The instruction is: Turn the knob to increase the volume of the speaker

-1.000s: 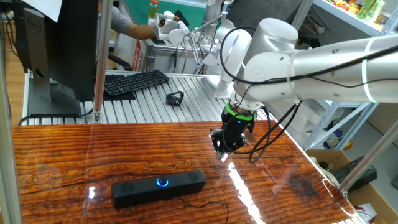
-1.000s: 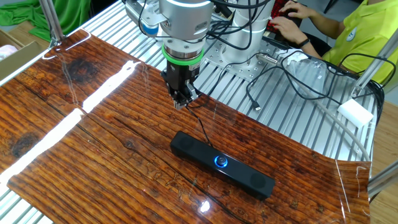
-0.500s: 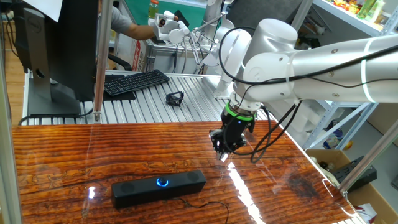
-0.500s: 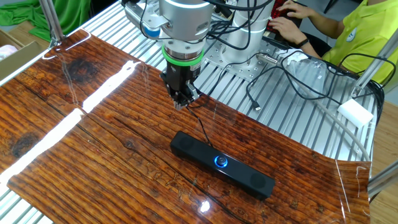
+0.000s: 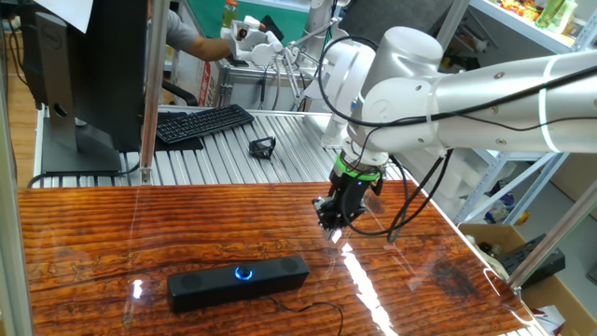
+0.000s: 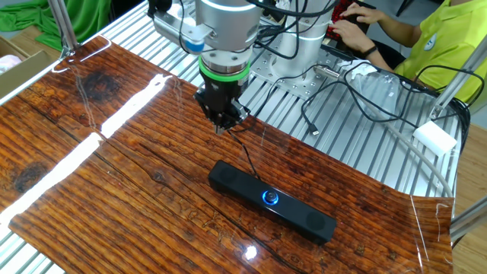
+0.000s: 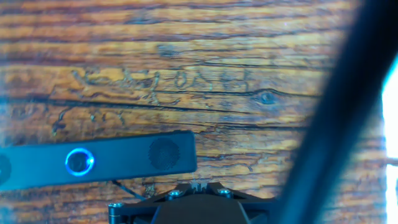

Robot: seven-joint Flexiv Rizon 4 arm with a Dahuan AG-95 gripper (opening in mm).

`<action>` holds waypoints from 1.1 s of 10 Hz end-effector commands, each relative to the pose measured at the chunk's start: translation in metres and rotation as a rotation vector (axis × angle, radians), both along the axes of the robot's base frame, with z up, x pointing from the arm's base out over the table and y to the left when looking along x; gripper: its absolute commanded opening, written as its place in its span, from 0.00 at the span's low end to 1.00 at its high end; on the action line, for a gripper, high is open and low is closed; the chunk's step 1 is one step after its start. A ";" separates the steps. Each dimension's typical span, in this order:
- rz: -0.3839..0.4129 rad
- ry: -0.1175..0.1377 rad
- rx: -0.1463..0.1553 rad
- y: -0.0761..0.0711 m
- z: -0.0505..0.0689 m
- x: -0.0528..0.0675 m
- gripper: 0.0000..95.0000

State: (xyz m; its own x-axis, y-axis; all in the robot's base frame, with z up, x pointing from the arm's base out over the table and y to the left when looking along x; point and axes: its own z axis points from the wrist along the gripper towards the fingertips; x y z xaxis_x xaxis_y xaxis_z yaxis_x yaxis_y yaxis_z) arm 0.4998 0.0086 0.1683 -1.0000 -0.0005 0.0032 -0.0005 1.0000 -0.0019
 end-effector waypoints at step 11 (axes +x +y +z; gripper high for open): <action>-0.027 0.004 -0.003 0.060 -0.024 -0.009 0.00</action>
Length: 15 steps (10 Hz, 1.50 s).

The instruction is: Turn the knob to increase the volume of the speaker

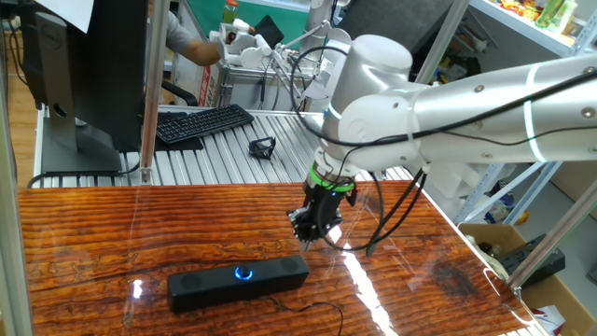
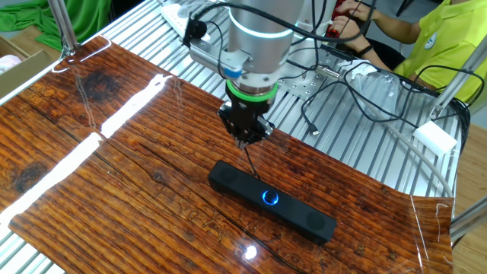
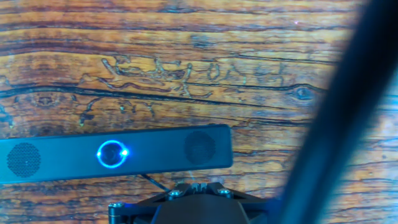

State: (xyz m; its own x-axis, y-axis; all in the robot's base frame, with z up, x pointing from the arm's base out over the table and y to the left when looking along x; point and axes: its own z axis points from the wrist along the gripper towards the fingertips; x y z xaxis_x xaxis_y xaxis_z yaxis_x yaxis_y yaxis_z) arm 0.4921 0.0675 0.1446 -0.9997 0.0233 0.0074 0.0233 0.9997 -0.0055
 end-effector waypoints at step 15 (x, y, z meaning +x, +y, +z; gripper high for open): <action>-0.069 0.010 0.016 0.050 -0.036 0.019 0.00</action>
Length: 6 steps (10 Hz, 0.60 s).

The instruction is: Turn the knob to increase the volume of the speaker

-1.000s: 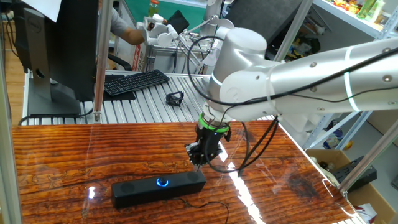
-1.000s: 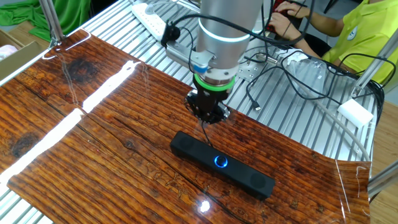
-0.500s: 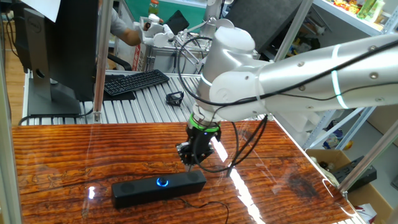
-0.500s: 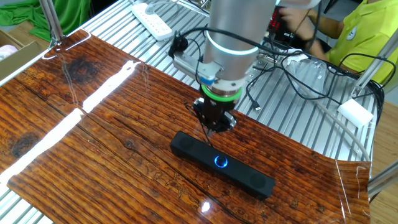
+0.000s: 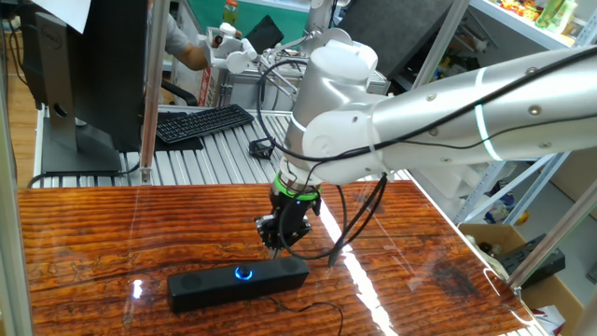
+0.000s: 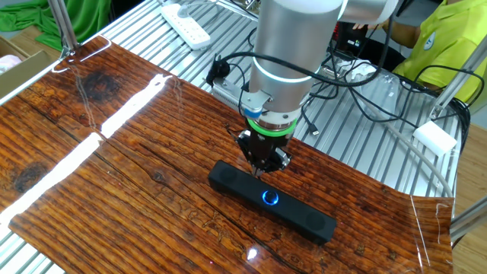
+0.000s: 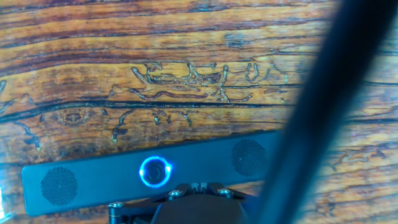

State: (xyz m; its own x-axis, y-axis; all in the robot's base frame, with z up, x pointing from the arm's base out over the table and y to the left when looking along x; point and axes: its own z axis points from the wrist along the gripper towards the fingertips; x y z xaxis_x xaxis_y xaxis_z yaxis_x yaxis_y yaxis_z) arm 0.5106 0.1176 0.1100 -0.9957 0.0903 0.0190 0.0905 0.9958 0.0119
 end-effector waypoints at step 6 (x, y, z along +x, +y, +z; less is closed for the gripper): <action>-0.016 0.015 0.000 0.007 -0.002 0.003 0.00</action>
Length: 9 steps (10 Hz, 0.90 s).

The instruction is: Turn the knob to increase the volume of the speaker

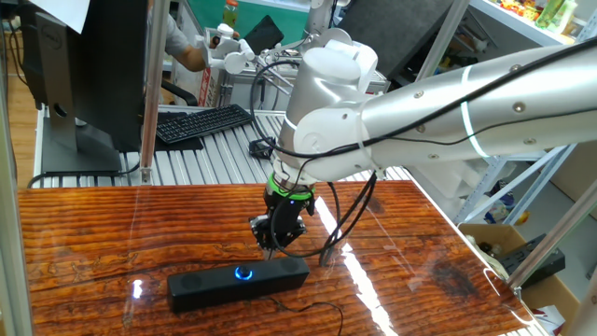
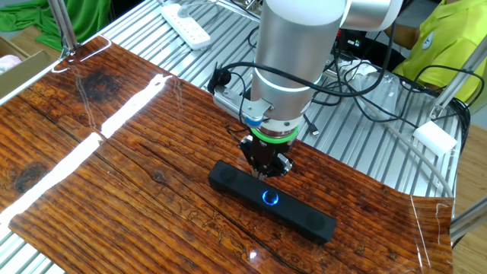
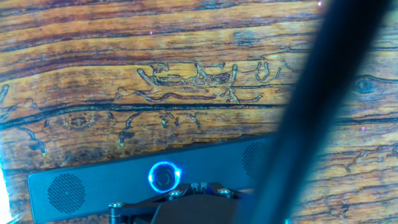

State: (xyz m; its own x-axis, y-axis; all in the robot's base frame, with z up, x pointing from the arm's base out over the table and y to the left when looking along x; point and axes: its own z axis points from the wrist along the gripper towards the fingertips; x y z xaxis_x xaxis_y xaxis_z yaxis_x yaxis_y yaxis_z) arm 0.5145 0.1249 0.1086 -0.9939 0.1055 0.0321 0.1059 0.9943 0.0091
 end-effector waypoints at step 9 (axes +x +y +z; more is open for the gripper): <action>-0.002 0.009 0.002 0.000 -0.001 -0.001 0.00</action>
